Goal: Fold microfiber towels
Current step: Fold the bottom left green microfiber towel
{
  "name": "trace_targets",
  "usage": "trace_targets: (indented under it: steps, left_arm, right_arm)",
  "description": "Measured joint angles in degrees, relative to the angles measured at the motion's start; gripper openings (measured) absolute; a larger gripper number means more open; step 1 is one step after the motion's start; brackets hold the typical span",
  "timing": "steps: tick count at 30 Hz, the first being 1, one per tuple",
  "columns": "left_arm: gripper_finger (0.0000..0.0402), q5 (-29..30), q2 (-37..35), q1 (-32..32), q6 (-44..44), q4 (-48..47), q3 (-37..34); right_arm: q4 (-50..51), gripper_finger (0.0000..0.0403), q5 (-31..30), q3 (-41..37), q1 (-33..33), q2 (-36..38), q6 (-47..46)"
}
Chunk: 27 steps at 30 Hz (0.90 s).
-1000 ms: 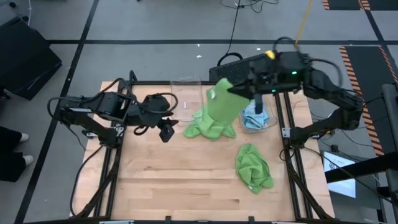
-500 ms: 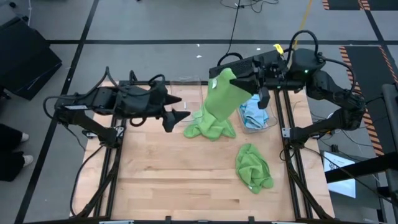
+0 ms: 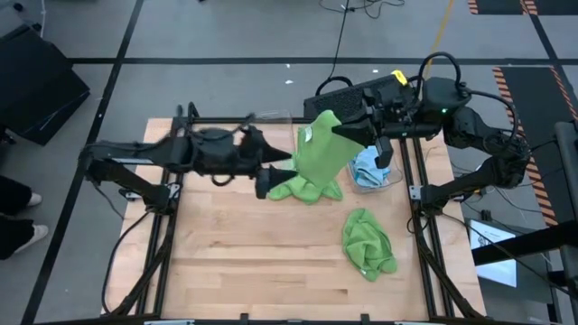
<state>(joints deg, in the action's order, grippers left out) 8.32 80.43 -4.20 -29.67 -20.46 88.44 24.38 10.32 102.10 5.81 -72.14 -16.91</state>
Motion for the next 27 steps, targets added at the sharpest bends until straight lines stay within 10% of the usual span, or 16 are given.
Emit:
trace_targets:
  steps: [14,27]
  left_arm:
    - [0.0319,-10.4,0.1,3.1,-17.1,55.2,-23.7]
    - [0.0345,-12.2,-3.8,9.6,-17.6,57.3,-23.0]
  right_arm:
    - [-2.4,0.0004,0.1,0.0,0.1,0.0,0.0]
    - [-13.1,0.0004,0.0,0.0,0.1,0.0,0.2]
